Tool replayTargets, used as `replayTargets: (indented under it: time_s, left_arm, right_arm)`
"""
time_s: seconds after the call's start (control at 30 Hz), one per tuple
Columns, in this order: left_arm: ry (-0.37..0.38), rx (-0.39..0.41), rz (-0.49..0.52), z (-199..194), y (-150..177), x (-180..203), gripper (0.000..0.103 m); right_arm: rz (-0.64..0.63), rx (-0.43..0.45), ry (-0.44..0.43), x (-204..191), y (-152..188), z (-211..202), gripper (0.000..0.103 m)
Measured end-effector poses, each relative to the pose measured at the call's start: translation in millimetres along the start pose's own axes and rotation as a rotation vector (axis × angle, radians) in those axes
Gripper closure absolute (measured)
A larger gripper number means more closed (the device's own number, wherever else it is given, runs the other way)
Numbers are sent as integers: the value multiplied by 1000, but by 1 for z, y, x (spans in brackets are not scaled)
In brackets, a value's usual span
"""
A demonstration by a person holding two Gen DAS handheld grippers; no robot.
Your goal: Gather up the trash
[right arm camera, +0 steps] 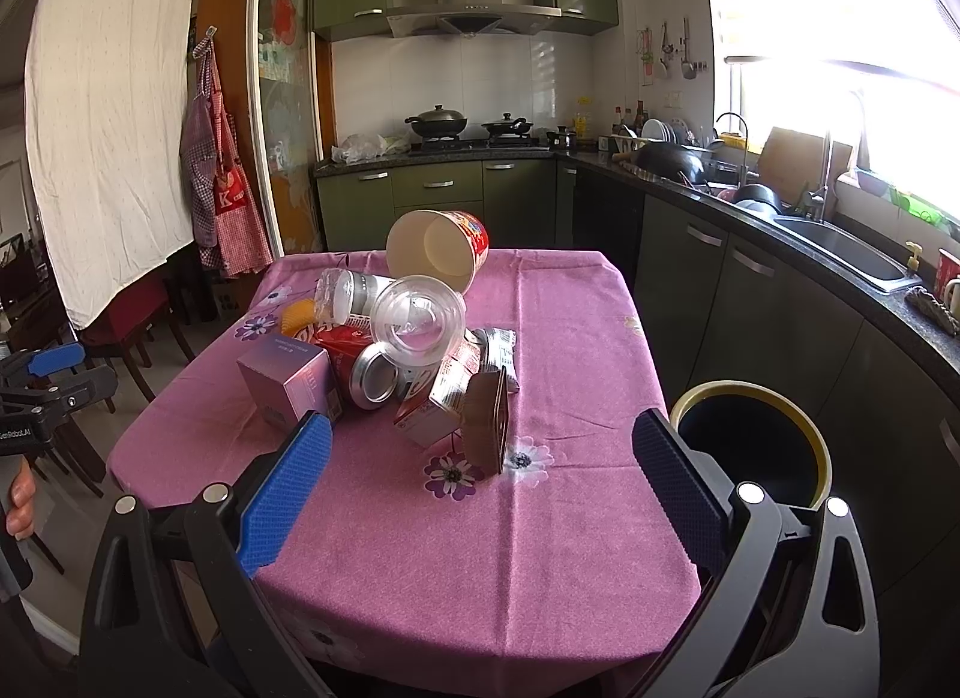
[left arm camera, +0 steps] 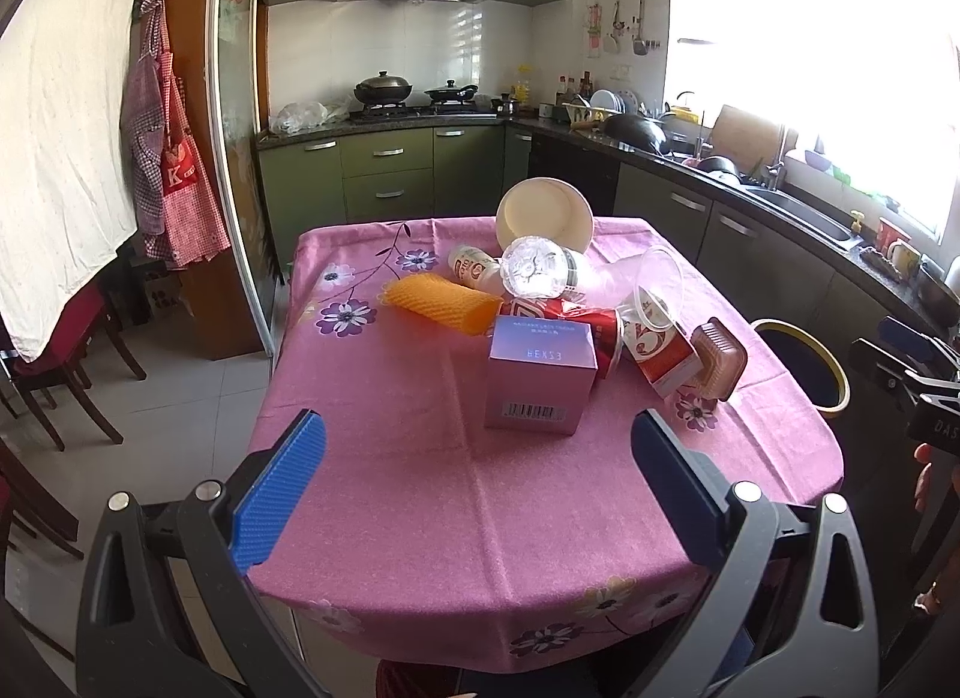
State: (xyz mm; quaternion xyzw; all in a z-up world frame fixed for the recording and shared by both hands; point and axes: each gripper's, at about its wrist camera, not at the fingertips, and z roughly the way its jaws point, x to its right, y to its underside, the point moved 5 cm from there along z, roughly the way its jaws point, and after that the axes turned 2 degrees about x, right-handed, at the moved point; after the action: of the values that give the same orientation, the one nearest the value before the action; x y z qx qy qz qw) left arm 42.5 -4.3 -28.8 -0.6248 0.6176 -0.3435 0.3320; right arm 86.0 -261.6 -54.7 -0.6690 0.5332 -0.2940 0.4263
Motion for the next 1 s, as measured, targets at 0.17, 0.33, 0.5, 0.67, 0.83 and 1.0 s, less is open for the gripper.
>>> replayTargets:
  time_s: [0.17,0.33,0.5,0.67,0.83,1.0]
  left_arm:
    - [3,0,3,0,0,1,6]
    - [5,-1,4,-1,1,2,6]
    - [9,-2,5,-1,1,2,6]
    - [12,-1,7,0,1,2,6]
    - [12,0,9,0,1,3,6]
    - [12,-1,9,0,1,3,6]
  right_arm:
    - [0,-1,-1,-1,0,0,4]
    - [0,0,0,0,0,0,4]
    - [0,-1,-1,0,0,0,4]
    - [0,-1,-1,0,0,0,4]
    - [0,-2,-1,-1,0,0,4]
    - [-1,-1,0,-1,0,1,4]
